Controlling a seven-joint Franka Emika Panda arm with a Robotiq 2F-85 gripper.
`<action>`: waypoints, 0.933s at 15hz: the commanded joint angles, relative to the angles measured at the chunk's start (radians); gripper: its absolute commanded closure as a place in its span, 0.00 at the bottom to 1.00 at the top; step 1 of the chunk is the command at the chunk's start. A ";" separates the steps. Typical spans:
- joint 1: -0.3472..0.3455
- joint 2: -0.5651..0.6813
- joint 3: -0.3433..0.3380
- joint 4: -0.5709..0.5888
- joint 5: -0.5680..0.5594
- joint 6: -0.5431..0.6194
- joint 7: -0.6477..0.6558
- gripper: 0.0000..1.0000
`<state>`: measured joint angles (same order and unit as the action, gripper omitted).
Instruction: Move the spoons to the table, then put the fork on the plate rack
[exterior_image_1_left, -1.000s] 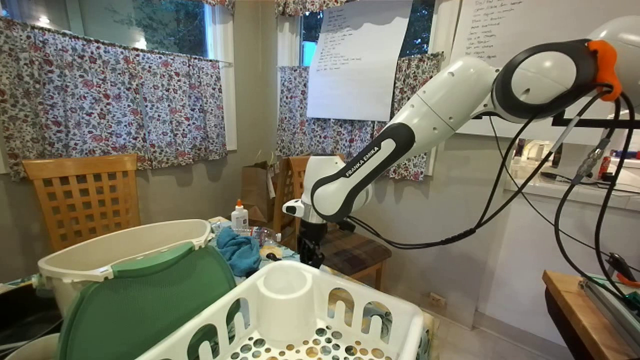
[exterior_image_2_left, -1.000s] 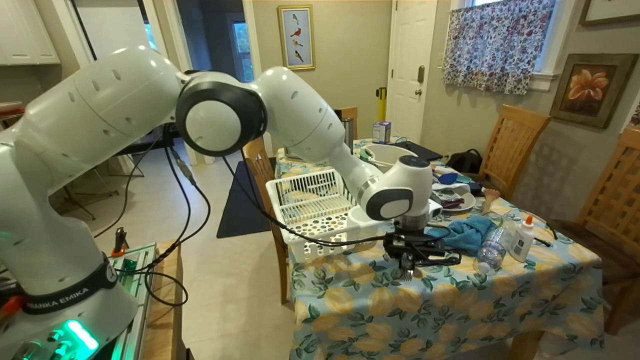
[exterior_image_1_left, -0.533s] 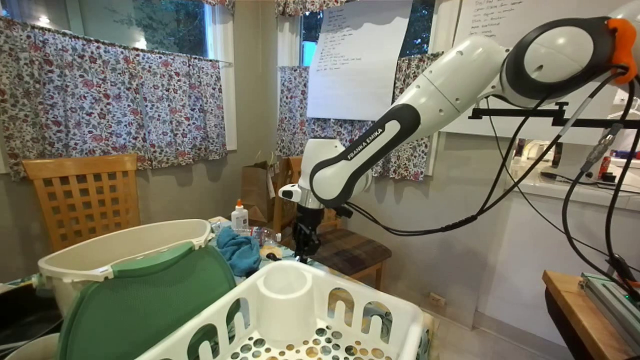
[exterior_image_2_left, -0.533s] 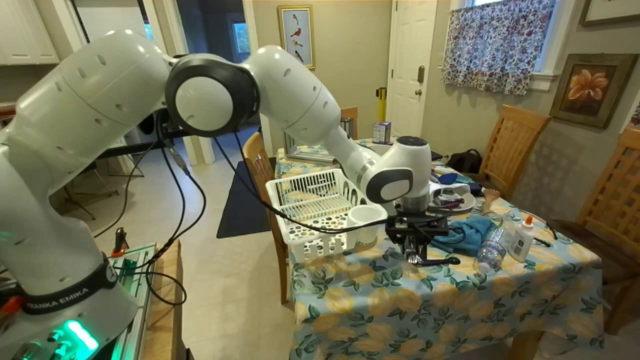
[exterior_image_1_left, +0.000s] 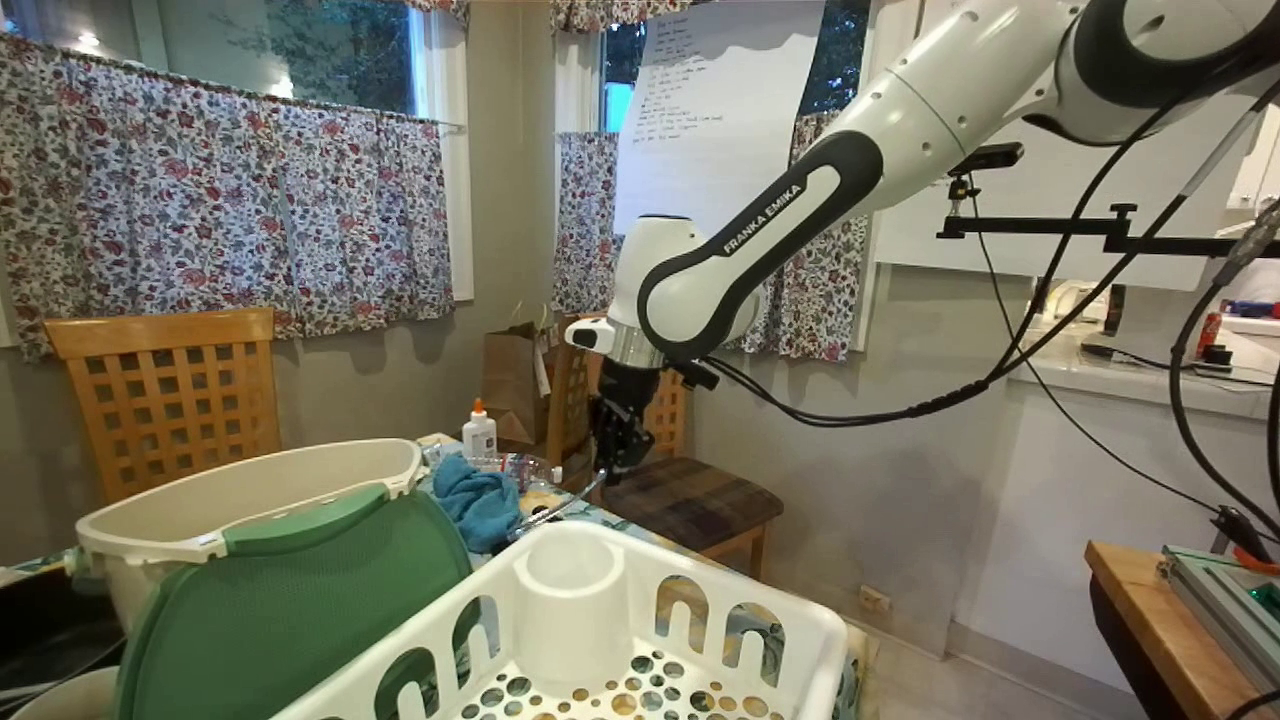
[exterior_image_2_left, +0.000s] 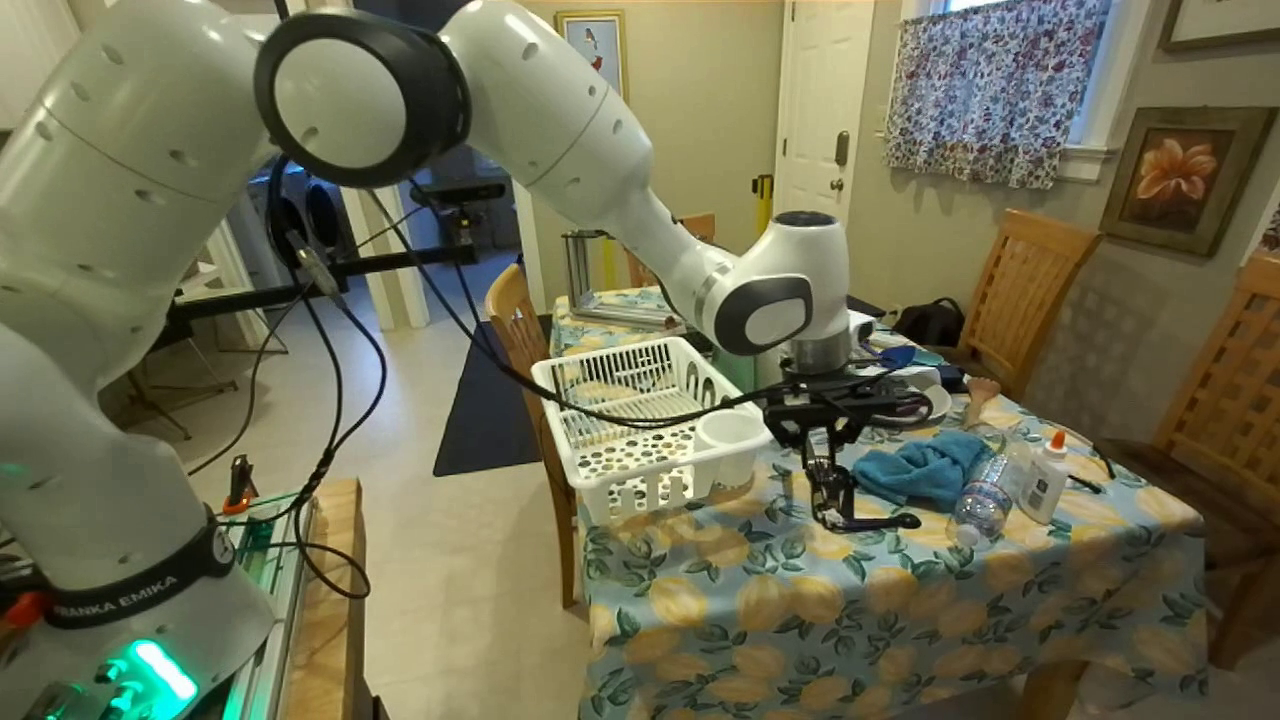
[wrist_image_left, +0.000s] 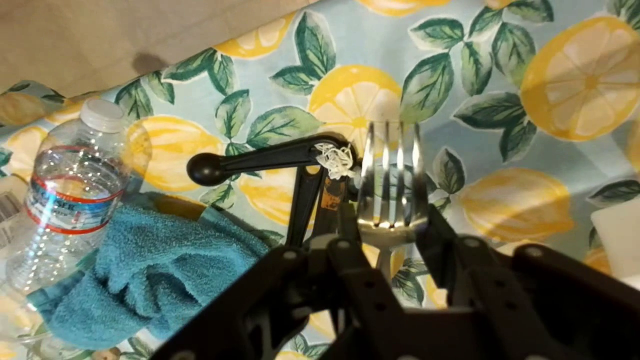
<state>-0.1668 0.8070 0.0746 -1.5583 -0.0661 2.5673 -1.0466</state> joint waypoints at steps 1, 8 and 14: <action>-0.009 -0.130 0.007 -0.160 -0.031 0.062 -0.018 0.91; 0.000 -0.279 0.005 -0.327 -0.044 0.137 -0.053 0.91; 0.003 -0.372 0.012 -0.433 -0.046 0.195 -0.075 0.91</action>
<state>-0.1601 0.5095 0.0795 -1.9003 -0.0851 2.7214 -1.1075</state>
